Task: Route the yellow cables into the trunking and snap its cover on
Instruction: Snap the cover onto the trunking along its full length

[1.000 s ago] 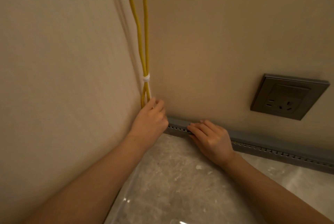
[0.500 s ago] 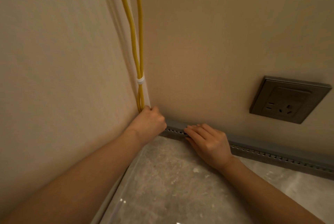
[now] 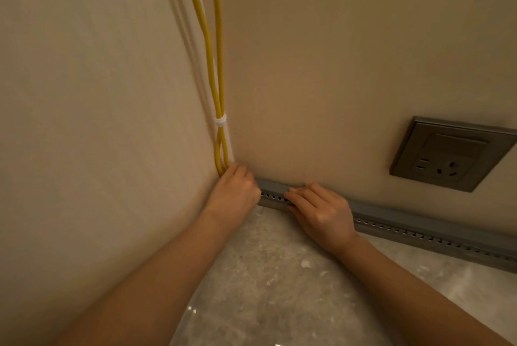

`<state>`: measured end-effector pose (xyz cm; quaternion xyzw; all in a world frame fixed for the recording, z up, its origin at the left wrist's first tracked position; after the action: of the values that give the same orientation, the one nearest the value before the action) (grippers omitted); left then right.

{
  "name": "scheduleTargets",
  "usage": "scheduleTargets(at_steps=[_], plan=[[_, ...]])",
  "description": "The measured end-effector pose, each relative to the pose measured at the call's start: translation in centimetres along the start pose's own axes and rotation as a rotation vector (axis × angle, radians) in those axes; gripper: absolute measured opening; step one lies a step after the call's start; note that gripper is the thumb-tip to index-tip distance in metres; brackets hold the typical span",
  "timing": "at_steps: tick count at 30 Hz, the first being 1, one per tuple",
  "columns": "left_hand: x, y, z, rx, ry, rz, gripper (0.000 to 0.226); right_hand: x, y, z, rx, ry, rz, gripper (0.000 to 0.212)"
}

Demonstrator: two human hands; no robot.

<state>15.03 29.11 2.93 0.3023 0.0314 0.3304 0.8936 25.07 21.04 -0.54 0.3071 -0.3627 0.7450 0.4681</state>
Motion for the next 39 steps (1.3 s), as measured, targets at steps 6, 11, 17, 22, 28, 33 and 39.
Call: scheduleTargets(at_steps=[6,11,17,22,28,33,39], plan=[[-1.1,-0.7,-2.6,-0.014,0.166,0.161,0.056,0.7,0.5,-0.7,-0.016,-0.009,0.014,0.006],[-1.4,-1.0,-2.0,-0.191,0.144,0.246,0.064,1.0,0.4,-1.0,0.068,0.034,-0.006,0.002],[-2.9,-4.3,-0.2,-1.008,0.256,0.442,0.067,0.8,0.5,-1.0,0.23,0.217,-0.034,0.023],[-2.6,-7.4,-1.4,-2.327,0.46,1.212,0.018,1.5,-0.2,0.1,0.43,0.346,-0.012,0.039],[-1.1,-11.9,1.6,-2.588,0.852,1.092,0.02,1.5,-2.8,1.2,0.624,0.275,-0.305,0.038],[0.0,-13.1,2.0,-2.411,0.92,0.976,0.024,-0.5,-3.7,4.7,0.565,0.206,-0.382,0.02],[0.3,-13.2,1.3,-2.244,1.005,1.02,0.05,-7.9,-5.2,11.2,0.719,-0.003,-1.013,0.024]])
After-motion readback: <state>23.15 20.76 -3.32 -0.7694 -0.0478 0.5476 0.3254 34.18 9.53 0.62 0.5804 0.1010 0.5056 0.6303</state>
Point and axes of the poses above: each hand's wrist, its own x-axis towards the middle knuckle, its own z-axis out of the back of the hand, y = z × x, the point moved 6 cm from there along x, towards the middle knuckle, and after that the axes turned 13 degrees about z, right-handed, at the moved point
